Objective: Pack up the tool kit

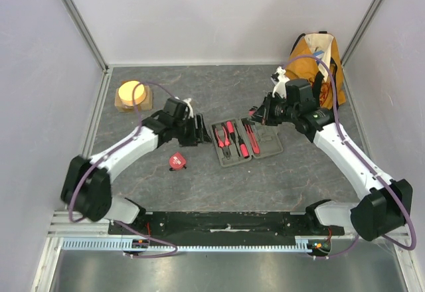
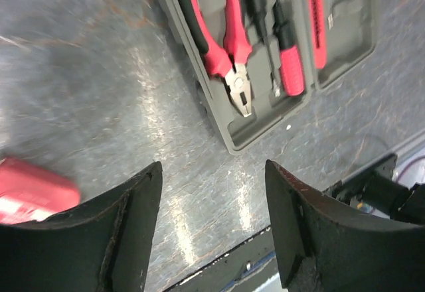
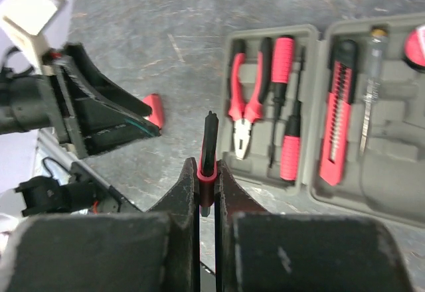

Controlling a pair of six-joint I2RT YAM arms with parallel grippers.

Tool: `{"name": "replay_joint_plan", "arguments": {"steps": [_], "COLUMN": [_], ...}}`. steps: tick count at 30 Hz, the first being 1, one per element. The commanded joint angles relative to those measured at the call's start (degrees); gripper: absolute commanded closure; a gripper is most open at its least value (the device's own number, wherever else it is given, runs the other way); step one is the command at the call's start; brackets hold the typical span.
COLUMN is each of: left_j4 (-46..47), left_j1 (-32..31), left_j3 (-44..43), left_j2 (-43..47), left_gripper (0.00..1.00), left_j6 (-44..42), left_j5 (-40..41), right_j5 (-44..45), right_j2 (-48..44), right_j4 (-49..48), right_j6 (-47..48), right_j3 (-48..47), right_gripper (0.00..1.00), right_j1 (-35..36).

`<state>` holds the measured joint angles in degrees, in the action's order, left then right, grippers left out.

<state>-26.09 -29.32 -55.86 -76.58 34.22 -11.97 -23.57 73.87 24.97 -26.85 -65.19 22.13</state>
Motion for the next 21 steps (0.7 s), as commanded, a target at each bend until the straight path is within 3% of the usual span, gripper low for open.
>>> {"name": "replay_joint_plan", "arguments": {"steps": [1, 5, 13, 21], "left_j4": [5.68, 6.67, 8.94, 12.28], "left_j1": [-0.65, -1.09, -1.18, -1.18], "left_j3": [-0.30, -2.23, -3.91, -5.49], "left_j2": [-9.72, -15.52, -22.91, -25.46], "left_gripper": [0.32, 0.34, 0.53, 0.55], "left_j6": [3.31, 3.93, 7.88, 11.39], "left_j5": [-13.87, -11.33, -7.46, -4.74], "right_j5": [6.60, 8.19, 9.07, 8.72], "right_j2": [-3.46, -4.87, -4.70, -3.03], "right_j4": [3.76, 4.65, 4.56, 4.56], "right_j6": [1.89, 1.63, 0.84, 0.92], "right_j3": [1.64, 3.31, 5.68, 6.21], "right_gripper": [1.00, 1.00, 1.00, 1.00], "right_j1": [-1.47, -1.83, -1.92, -1.92]}}
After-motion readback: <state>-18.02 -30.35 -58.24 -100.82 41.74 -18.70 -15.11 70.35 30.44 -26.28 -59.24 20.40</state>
